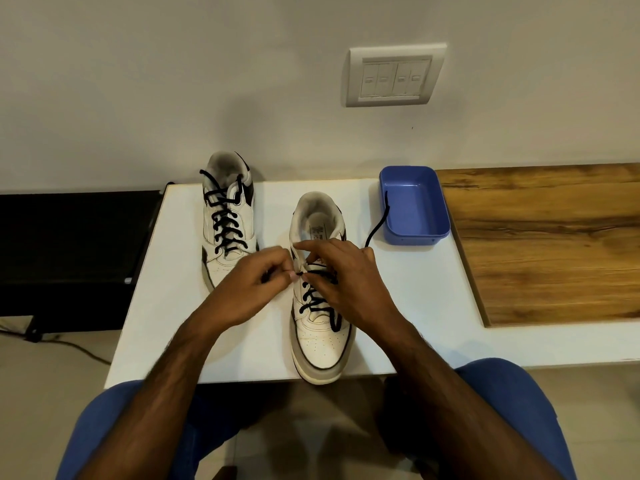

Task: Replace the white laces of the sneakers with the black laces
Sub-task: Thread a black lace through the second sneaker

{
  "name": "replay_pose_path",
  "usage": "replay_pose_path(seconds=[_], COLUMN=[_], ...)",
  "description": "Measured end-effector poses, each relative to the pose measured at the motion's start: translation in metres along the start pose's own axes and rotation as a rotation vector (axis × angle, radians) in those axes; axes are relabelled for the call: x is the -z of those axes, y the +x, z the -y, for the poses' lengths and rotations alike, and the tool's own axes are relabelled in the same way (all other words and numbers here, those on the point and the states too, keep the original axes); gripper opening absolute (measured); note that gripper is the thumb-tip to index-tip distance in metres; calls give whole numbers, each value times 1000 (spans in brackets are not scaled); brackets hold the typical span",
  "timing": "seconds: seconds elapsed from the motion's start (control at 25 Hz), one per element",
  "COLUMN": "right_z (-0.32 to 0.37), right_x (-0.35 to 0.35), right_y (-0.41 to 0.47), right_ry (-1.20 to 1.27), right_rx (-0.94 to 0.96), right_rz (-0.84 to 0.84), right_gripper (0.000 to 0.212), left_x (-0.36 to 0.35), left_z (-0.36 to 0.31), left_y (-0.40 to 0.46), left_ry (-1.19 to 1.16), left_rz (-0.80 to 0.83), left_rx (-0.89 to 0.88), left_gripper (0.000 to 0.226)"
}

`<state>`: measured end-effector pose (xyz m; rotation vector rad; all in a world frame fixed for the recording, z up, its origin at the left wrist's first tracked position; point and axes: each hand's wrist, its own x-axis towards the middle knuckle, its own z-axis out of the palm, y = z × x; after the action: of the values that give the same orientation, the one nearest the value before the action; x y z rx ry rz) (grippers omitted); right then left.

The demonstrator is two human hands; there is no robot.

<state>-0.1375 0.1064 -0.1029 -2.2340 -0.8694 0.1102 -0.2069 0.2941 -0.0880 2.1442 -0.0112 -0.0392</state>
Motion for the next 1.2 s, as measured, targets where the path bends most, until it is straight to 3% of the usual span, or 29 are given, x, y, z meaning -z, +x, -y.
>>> replay_pose_path(seconds=[0.12,0.2,0.28,0.44,0.56,0.64,0.8,0.88,1.0,1.2], right_z=[0,0,0,0,0,0,1,2,3,3], right_x=[1,2,2,1,0,0,3,3,4,4], right_y=[1,1,1,2,2,2,1,1,1,0], right_ry=[28,38,44,52,51,51,71,78,80,79], right_rx=[-18,-23,-28,-22,-25,-24,-40,-41,-41,-25], right_rz=[3,5,10,-10,-7,-10,-4,-13,-4,-13], right_gripper=[44,44,44,44,45,45,45,45,44,44], left_x=[12,18,14,-6,-6,-2,16,20,11,-6], left_z=[-15,-19,-18,1,4,-5,-17,-17,-19,-3], left_y=[2,1,-1,-2,-2,-1,2,1,0,-3], left_ry=[-500,-697,-538,86,176,-60,-749,-830,-627,197], left_rz=[-229,-284,-199,47,84,67,-295,-374,-225,51], left_rx=[-74,-40,48,169,81,54,-69,-25,125,116], left_gripper=[23,27,29,17,13,14,18,21,23,18])
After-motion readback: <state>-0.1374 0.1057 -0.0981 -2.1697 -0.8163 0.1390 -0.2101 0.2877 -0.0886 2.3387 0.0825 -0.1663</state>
